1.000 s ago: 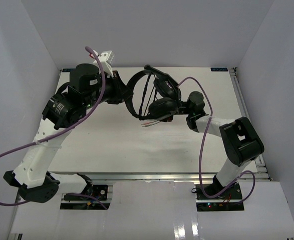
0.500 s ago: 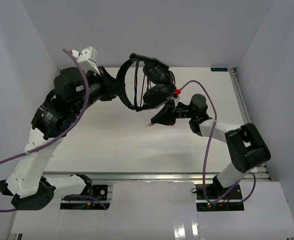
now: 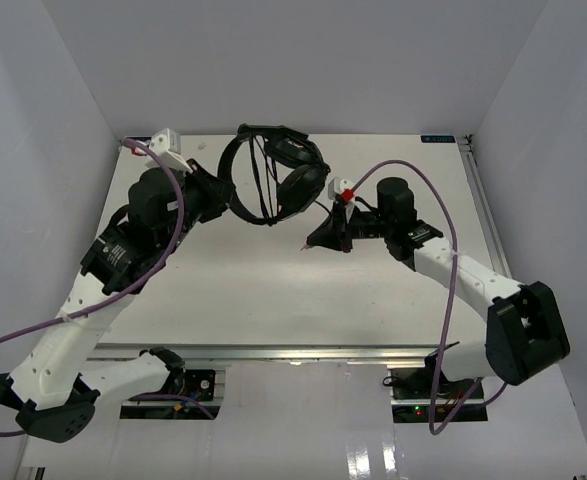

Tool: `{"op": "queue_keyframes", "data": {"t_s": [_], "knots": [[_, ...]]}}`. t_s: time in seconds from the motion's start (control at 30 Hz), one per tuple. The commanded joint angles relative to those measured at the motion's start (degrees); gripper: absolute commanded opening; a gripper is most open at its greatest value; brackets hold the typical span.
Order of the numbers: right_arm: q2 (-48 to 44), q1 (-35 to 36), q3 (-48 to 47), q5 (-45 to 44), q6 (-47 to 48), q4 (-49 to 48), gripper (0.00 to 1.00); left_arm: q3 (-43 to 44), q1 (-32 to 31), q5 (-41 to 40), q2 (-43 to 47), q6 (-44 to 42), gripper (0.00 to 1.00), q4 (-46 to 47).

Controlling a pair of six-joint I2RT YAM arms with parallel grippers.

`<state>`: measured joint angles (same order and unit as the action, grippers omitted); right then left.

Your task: Wrap the headphones

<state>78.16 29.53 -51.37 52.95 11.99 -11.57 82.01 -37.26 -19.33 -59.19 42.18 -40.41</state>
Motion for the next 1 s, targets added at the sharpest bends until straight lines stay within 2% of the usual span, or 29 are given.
{"op": "queue_keyframes", "data": {"t_s": [0.0,0.1,0.17,0.3,0.5,0.7,0.73,0.97], "knots": [[-5.1,6.3,-4.5,-13.8,29.7,28.8,0.08,-1.8,0.0,-6.7,1.6,6.9,0.0,12.5],[-7.8,10.7,-5.9,-24.2,44.7,40.7,0.08,-2.3,0.0,-7.5,-1.1,8.7,0.0,15.3],[-9.6,12.7,-7.0,-29.7,50.3,44.9,0.08,-1.9,0.0,-8.6,-2.9,8.9,0.0,15.5],[-14.7,18.1,-8.9,-44.1,57.8,48.0,0.08,-2.3,0.0,-10.6,-5.5,8.0,0.0,15.0],[-14.4,27.6,-18.2,-64.1,62.6,55.9,0.08,-7.4,0.1,-11.2,-7.6,6.9,0.0,15.2],[-12.2,36.3,-21.9,-77.7,63.5,59.3,0.08,-10.7,0.1,-6.2,-12.1,6.4,0.0,15.8],[-11.6,36.8,-22.3,-80.1,64.7,59.0,0.08,-11.2,0.1,-2.7,-13.3,5.1,0.0,15.5],[-9.9,37.4,-23.3,-88.0,75.5,48.9,0.08,-15.9,0.1,9.4,-17.1,-1.4,0.0,13.3]]}}
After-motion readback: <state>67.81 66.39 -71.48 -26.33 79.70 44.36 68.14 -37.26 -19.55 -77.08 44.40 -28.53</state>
